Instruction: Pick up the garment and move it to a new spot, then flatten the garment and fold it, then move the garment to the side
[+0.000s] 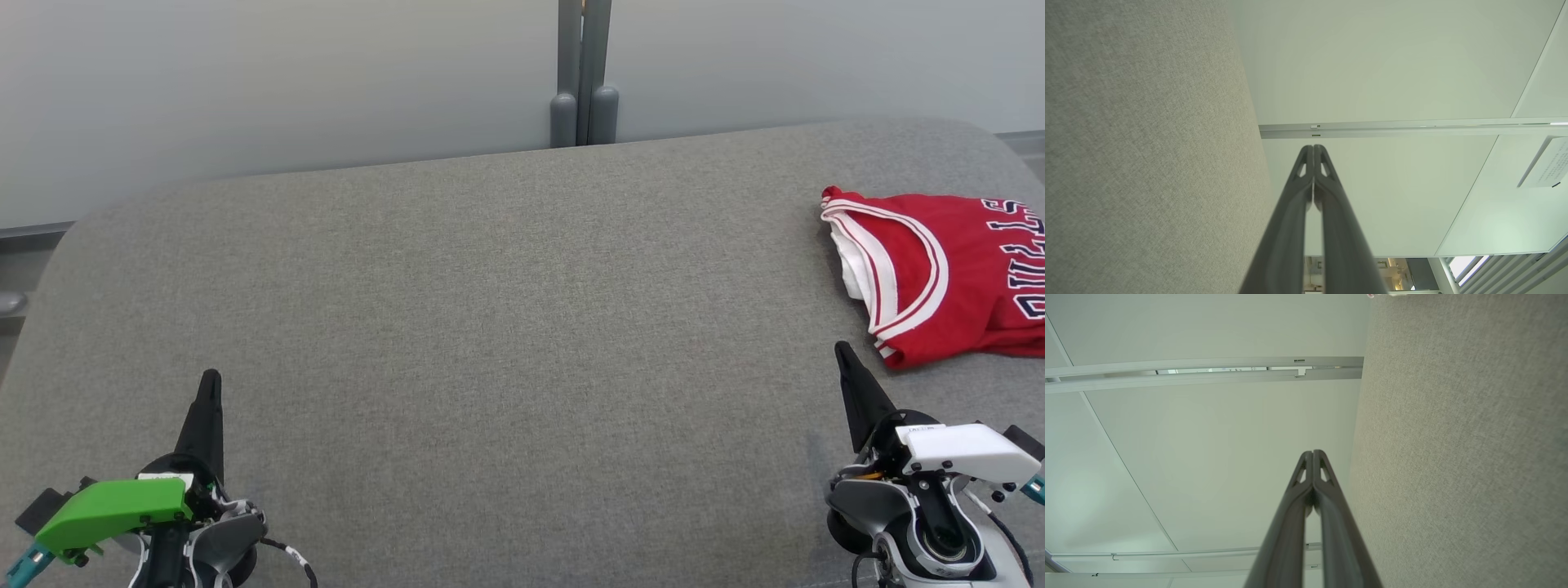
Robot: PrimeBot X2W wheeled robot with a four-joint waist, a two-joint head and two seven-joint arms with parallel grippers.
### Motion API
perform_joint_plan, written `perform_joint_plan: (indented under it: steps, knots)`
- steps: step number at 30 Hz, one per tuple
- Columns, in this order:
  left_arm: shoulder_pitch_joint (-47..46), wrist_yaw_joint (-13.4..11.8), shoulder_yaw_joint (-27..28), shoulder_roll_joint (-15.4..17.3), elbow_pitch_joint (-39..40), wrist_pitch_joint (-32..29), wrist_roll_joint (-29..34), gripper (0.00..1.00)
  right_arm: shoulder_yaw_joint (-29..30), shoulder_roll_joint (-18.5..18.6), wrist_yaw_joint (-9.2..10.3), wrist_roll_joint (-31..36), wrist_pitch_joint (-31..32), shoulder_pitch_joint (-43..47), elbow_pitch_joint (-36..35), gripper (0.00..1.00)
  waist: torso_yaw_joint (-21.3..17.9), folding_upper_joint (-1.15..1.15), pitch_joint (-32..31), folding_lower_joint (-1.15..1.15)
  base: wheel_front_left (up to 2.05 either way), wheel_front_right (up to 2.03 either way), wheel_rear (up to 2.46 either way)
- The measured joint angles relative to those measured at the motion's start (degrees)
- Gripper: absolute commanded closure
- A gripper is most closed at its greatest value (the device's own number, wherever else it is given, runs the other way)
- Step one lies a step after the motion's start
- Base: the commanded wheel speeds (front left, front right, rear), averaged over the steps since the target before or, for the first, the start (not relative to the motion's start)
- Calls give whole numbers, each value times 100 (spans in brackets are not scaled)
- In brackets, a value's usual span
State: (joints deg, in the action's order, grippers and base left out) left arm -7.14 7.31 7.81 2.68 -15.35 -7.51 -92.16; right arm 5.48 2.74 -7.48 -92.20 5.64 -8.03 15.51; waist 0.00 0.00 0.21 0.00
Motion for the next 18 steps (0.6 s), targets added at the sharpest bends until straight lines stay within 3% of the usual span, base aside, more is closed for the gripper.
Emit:
perform_joint_plan:
  steps: [18]
  knots:
    - [0, 0, 0, 0, 0, 0, 0, 100, 0, 0, 0, 0, 0, 1, 0, 100, 0, 0, 0, 0, 0, 0, 0]
